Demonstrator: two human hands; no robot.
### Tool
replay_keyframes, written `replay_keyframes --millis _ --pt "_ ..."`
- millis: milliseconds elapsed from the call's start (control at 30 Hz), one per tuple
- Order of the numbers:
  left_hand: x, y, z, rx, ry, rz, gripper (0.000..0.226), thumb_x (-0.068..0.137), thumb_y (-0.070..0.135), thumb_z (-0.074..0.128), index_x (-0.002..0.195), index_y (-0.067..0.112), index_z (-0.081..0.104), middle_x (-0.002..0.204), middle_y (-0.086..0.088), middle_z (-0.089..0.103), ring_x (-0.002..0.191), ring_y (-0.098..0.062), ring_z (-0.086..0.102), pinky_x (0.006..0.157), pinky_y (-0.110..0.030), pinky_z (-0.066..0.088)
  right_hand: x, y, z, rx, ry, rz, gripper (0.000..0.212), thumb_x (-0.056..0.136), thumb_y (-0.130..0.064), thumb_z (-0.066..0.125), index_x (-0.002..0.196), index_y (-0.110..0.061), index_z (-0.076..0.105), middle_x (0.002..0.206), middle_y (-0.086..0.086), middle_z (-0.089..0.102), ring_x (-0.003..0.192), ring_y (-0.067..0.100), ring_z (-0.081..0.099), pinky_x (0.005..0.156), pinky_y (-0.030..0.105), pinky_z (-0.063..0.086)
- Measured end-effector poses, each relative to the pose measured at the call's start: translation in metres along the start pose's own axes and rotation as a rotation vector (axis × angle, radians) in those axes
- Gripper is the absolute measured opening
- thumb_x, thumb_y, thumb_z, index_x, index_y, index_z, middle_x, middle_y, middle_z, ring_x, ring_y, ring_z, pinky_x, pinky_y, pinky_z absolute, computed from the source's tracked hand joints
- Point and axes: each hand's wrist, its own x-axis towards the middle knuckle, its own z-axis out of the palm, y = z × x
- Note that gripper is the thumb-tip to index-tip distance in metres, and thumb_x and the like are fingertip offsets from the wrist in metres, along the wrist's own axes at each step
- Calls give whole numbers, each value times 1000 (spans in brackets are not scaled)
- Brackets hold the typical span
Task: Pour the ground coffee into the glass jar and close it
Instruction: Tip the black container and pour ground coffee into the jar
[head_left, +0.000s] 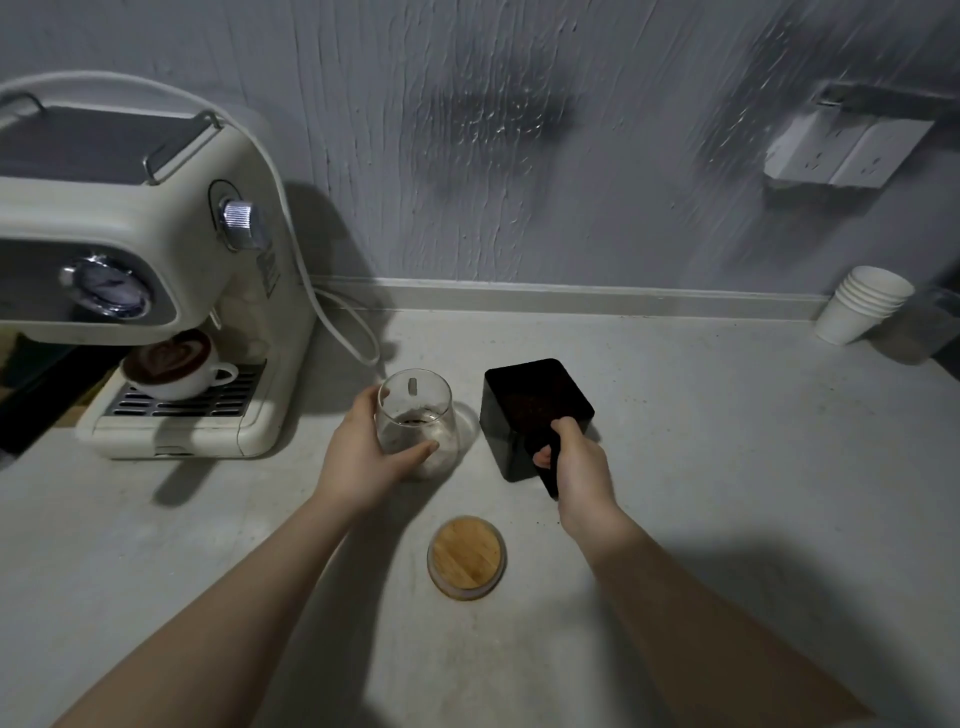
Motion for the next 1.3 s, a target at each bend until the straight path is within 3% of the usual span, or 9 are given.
replay_keyframes --millis 300,667,1033,1300 --pt "1 -4 0 -5 -16 -27 86 57 42 82 128 18 40 119 -3 57 105 -18 53 79 -26 37 -15 -30 0 -143 28 -175 30 84 -30 50 60 -14 44 56 1 46 53 15 45 50 30 34" --pt "0 -4 -1 -60 -16 -19 82 57 37 83 125 19 42 112 -1 60 100 -16 55 76 -23 37 -23 -70 10 -304 22 -414 29 80 -31 56 64 -13 40 64 7 45 56 18 41 50 31 32" --pt "0 -3 1 -64 5 -33 81 56 39 82 123 20 43 108 1 61 98 -18 57 72 -22 36 -28 -102 30 -549 50 -689 40 82 -29 60 54 -15 36 52 -2 40 50 13 40 49 31 30" --pt "0 -6 3 -65 10 -33 82 56 40 82 124 18 42 110 -2 61 99 -19 56 71 -19 33 -31 -108 38 -772 68 -879 38 80 -32 60 56 -13 37 58 -2 41 57 17 42 50 32 31"
